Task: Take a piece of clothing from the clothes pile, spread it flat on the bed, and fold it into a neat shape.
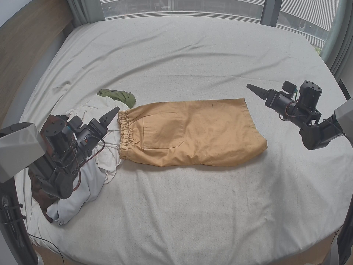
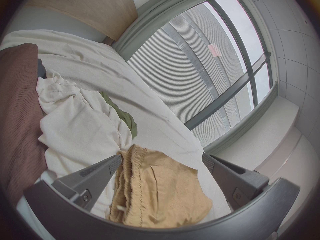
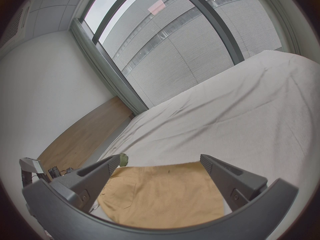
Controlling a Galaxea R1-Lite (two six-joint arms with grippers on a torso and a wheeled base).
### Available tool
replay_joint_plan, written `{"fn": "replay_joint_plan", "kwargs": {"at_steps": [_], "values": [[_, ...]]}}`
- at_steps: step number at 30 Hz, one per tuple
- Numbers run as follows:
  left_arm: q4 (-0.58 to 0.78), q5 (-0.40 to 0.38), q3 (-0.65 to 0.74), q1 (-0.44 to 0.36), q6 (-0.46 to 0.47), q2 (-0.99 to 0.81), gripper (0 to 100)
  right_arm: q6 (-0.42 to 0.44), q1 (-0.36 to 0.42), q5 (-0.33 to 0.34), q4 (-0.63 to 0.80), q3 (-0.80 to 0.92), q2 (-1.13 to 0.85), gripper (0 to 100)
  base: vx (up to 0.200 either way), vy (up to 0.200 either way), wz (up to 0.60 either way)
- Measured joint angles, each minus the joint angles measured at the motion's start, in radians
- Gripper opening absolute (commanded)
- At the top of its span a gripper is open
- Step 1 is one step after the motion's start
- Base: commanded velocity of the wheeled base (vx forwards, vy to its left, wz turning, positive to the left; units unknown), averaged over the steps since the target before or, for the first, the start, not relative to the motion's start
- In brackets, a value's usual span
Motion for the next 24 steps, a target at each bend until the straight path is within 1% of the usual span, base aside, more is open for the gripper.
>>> {"fn": "replay_joint_plan", "kwargs": {"at_steps": [6,9,12,16,22,24], "values": [[0.001,-0.146,0.136,0.01,-0.004,-0.132,100,0.084,0.008,0.01,-0.101,0.264,-0.126,100,0.0,0.0,0.0],[0.002,-0.197,0.185,0.014,-0.004,-0.196,100,0.119,0.012,0.029,-0.189,0.394,-0.177,100,0.0,0.0,0.0],[0.003,-0.246,0.236,0.015,0.004,-0.265,100,0.135,0.022,0.053,-0.279,0.504,-0.217,100,0.0,0.0,0.0],[0.003,-0.273,0.283,0.002,0.059,-0.323,100,0.143,0.043,0.067,-0.311,0.587,-0.253,100,0.0,0.0,0.0],[0.006,-0.276,0.319,-0.008,0.14,-0.359,100,0.131,0.068,0.071,-0.316,0.647,-0.282,100,0.0,0.0,0.0],[0.007,-0.275,0.329,-0.008,0.189,-0.361,100,0.12,0.073,0.071,-0.313,0.66,-0.287,100,0.0,0.0,0.0]]}}
